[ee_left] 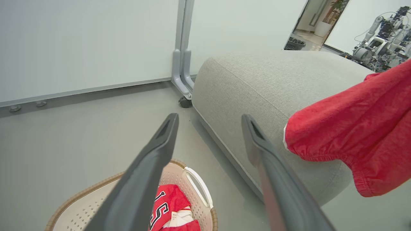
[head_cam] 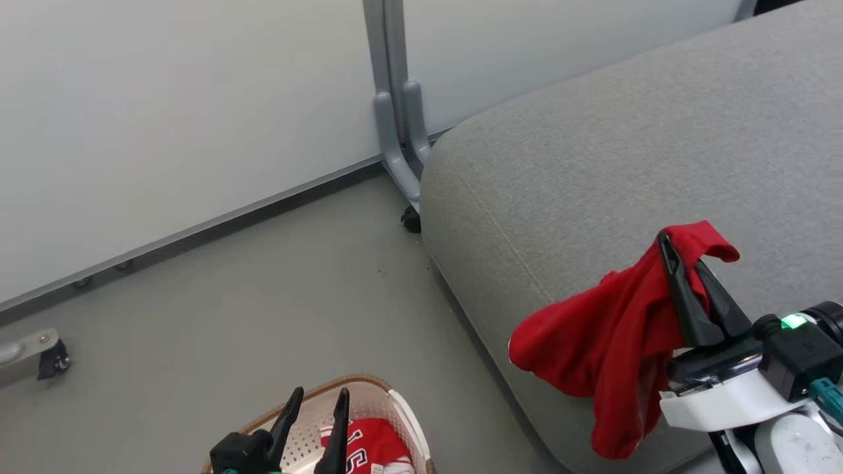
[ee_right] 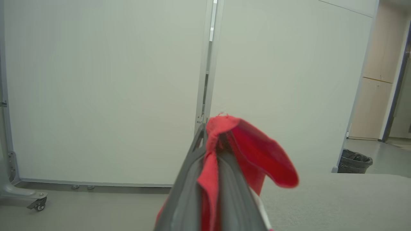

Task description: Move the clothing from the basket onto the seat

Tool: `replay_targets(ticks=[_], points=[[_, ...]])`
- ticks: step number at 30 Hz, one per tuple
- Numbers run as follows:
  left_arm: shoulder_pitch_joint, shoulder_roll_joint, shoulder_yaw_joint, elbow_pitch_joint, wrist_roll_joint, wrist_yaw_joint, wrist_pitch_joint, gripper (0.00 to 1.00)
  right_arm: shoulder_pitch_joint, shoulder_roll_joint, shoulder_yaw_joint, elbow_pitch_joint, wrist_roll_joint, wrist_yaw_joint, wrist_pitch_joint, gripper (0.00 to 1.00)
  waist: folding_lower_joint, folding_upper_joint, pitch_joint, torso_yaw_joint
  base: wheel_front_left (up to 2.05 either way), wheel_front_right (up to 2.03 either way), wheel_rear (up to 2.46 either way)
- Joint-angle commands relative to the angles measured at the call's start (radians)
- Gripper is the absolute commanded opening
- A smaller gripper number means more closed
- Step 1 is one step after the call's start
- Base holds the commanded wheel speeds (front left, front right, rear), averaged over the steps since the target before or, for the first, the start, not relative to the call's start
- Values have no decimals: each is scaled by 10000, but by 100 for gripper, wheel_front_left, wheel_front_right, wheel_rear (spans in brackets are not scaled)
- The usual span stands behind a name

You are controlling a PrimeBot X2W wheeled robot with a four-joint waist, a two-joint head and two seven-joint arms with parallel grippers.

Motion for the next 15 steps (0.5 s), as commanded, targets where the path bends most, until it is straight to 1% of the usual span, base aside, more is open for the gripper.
replay_targets(ticks=[1, 8, 15], points=[[-268, 24, -57, -41, -31, 4, -7, 100, -38, 14, -141, -54, -22, -1, -27, 0, 0, -1, 335, -926, 0, 0, 0], [-872, 35, -419, 186, 119, -53, -7, 100, 118, 320, -761, -327, -157, -1, -27, 0, 0, -1, 765, -1237, 0, 0, 0], [-1172, 35, -593, 301, 92, -65, -7, 100, 181, 423, -1057, -506, -222, -1, -27, 0, 0, -1, 890, -1309, 0, 0, 0]])
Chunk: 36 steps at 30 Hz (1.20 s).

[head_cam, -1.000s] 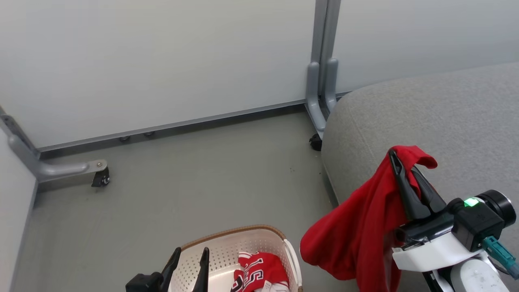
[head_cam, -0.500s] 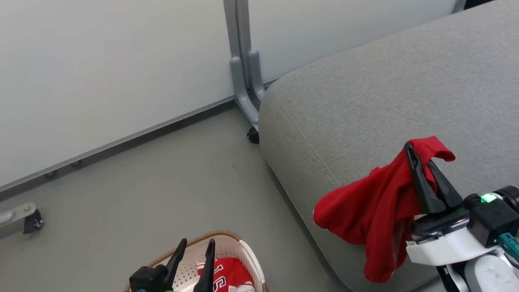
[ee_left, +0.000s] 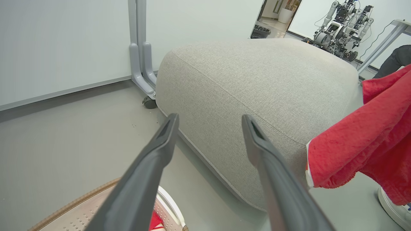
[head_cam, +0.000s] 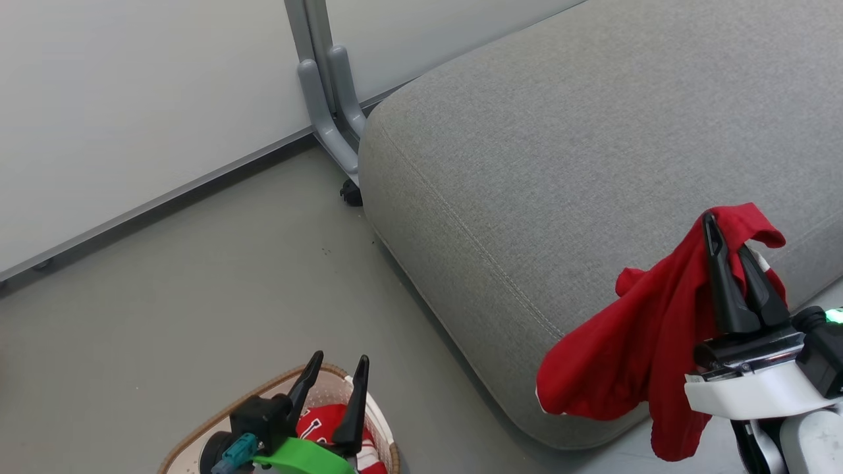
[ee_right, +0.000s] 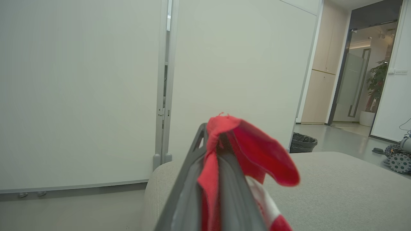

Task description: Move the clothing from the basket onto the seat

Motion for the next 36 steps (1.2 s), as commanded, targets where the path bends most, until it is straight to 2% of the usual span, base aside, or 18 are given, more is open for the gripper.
replay_targets(ticks=[1, 8, 14, 24, 32, 36], points=[[-147, 46, -28, 15, 12, -33, -5, 100, 47, -8, -47, -80, -95, -3, -27, 0, 0, 0, 45, -40, 0, 0, 0], [46, 46, 221, -245, -73, -38, -5, 100, -663, -605, 137, 46, -148, -3, -29, 0, 0, 0, 64, -37, 0, 0, 0], [221, 46, 323, -637, 220, -30, -5, 100, -2180, -1451, 557, 318, 118, -4, -27, 0, 0, 0, 422, 31, 0, 0, 0], [-882, 57, -141, -763, 1048, -40, -5, 100, -5581, -2516, 62, 1011, 264, -4, -27, 0, 0, 0, 2428, 1116, 0, 0, 0], [-1667, 354, -265, -714, 1440, -42, -5, 100, -8129, -3036, -591, 2406, 523, -6, -27, 0, 0, 0, 3894, 1672, 0, 0, 0], [-1914, 518, -269, -758, 1613, -42, -5, 100, -8863, -3199, -721, 3246, 376, -6, -27, 0, 0, 0, 4423, 1868, 0, 0, 0]])
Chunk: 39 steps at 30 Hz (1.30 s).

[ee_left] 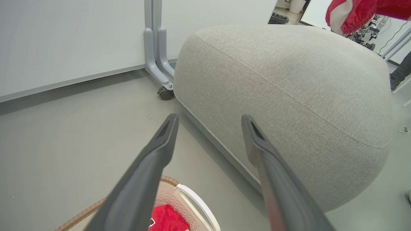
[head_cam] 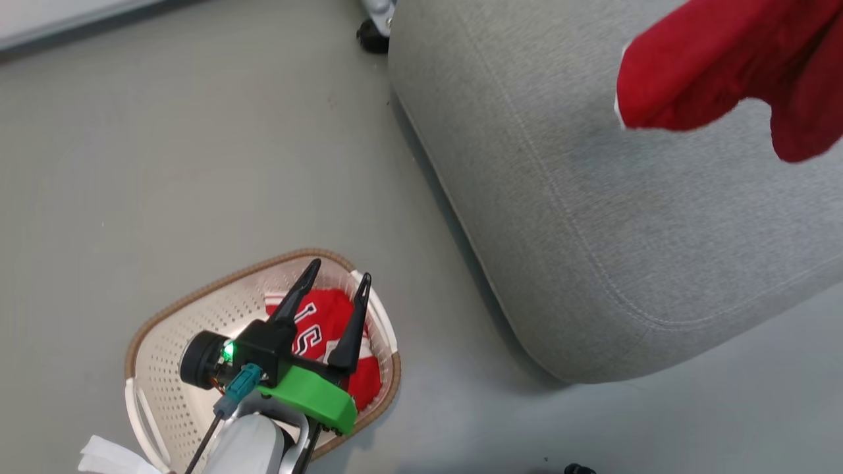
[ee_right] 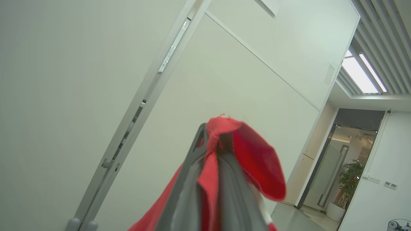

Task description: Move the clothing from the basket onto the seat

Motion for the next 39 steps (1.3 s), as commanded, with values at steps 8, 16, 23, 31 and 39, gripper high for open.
replay_targets(ticks=[8, 16, 23, 31, 39], points=[[-508, 170, 192, -135, 147, -37, -5, 100, -657, 97, -380, 1856, -49, -10, -27, 0, 0, 0, 1759, 1064, 0, 0, 0], [-493, 223, 270, -151, 217, -38, -5, 100, -6, 800, -651, 3558, -542, -13, -29, 0, 0, 0, 2053, 1185, 0, 0, 0], [-296, 138, 287, 0, 172, -38, -5, 100, 725, 1218, -180, 4664, -636, -13, -27, 0, 0, 0, 1728, 1165, 0, 0, 0], [-70, 7, 197, 137, 55, -38, -5, 100, 1219, 1348, 816, 7164, -35, -13, -29, 46, 0, 0, 1035, 1093, 0, 0, 0], [282, -187, 116, 281, -131, -38, -5, 100, 1364, 989, 1393, 8056, 699, -13, -27, 100, 0, 0, -28, 1126, 0, 0, 0]])
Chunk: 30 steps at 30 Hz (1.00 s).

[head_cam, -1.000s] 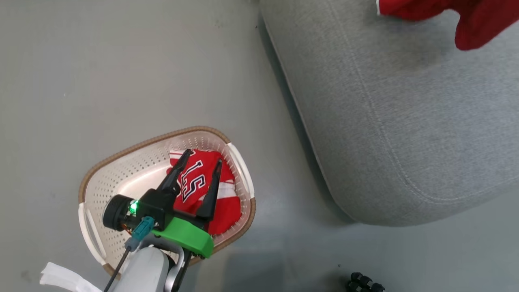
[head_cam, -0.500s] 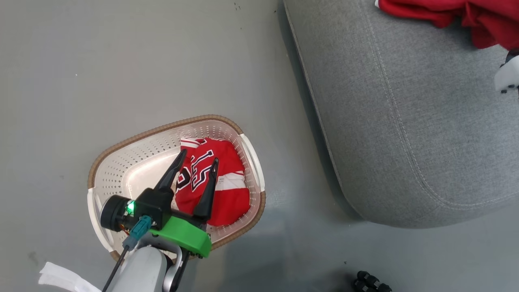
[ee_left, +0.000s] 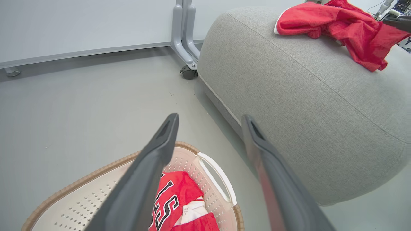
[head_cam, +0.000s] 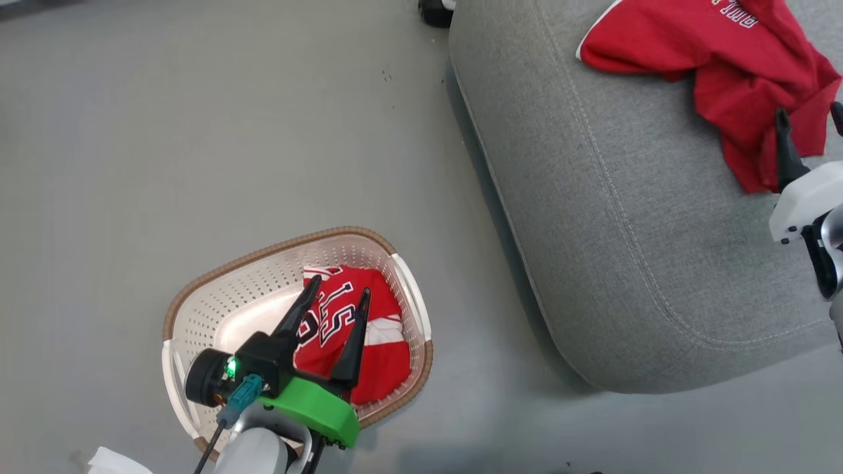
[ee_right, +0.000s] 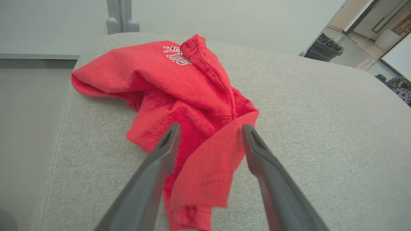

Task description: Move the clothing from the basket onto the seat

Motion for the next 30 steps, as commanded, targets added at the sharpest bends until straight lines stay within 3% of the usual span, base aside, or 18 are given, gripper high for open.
replay_targets(ticks=[1, 7, 16, 23, 30], points=[[165, -58, 43, 11, -61, -39, -5, 100, 276, -109, 94, -91, 87, -17, -27, 100, 0, 0, -687, 22, 0, 0, 0], [614, -167, 189, 34, -316, -39, -5, 100, 994, -595, 388, -1378, 262, -17, -27, 100, 0, 0, -1935, 42, 0, 0, 0], [1365, -219, 451, -239, -1131, -7, -5, 100, 3119, -580, 505, -5595, 483, -17, -27, 100, 0, 0, -3547, 518, 0, 0, 0], [1730, -216, 794, -559, -1389, 292, -5, 100, 4959, 276, 422, -8016, 638, -17, -27, 100, 0, 0, -4131, 1374, 0, 0, 0], [1948, -219, 1274, -827, -1529, 553, -5, 100, 6731, 1465, -87, -9026, 256, -17, -27, 100, 0, 0, -4519, 2519, 0, 0, 0]])
